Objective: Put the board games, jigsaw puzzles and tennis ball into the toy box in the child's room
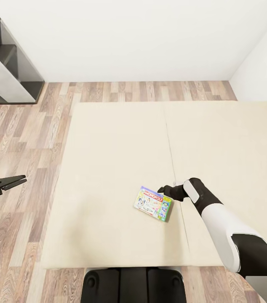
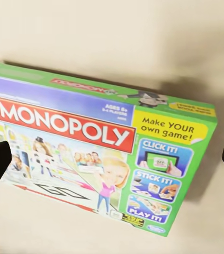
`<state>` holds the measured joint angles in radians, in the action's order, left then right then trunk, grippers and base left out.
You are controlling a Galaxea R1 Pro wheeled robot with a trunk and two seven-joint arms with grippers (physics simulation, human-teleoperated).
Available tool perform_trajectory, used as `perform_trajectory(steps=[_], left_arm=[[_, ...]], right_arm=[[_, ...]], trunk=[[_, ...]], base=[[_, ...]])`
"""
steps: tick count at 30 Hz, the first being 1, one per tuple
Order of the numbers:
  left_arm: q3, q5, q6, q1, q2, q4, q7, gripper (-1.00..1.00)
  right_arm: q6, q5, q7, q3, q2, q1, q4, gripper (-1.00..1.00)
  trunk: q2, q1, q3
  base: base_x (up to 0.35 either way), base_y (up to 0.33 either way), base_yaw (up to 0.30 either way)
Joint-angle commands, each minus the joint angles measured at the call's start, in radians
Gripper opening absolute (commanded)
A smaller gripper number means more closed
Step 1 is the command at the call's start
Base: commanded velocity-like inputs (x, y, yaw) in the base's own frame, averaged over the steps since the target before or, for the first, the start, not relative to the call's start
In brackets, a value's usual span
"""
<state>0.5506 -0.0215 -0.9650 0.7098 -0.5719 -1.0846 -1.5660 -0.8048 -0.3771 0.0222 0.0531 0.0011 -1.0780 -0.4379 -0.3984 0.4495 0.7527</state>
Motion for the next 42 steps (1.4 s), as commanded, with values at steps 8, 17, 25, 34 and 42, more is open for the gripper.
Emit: perform_trajectory(steps=[8,17,25,34,42], left_arm=[[0.001,0.002,-0.011,0.0,0.0,0.0,-0.005,1.0],[0.001,0.002,-0.011,0.0,0.0,0.0,-0.005,1.0],[0.002,0.002,-0.011,0.0,0.0,0.0,-0.005,1.0],[0.002,0.002,-0.011,0.0,0.0,0.0,-0.005,1.0],[0.003,0.002,-0.011,0.0,0.0,0.0,-0.005,1.0]], right_arm=[[-0.005,0.003,0.002,0.005,0.0,0.0,-0.001,1.0],[-0.005,0.003,0.002,0.005,0.001,0.0,-0.001,1.0],[-0.005,0.003,0.002,0.005,0.002,0.0,-0.001,1.0],[-0.005,0.003,0.002,0.005,0.002,0.0,-0.001,1.0],[-0.005,0.003,0.002,0.005,0.002,0.0,-0.001,1.0]], trunk=[[-0.002,0.001,0.012],[-0.002,0.001,0.026],[-0.002,0.001,0.039],[-0.002,0.001,0.054],[-0.002,0.001,0.067]], base=[[0.0,0.0,0.0],[0.0,0.0,0.0],[0.0,0.0,0.0],[0.0,0.0,0.0],[0.0,0.0,0.0]])
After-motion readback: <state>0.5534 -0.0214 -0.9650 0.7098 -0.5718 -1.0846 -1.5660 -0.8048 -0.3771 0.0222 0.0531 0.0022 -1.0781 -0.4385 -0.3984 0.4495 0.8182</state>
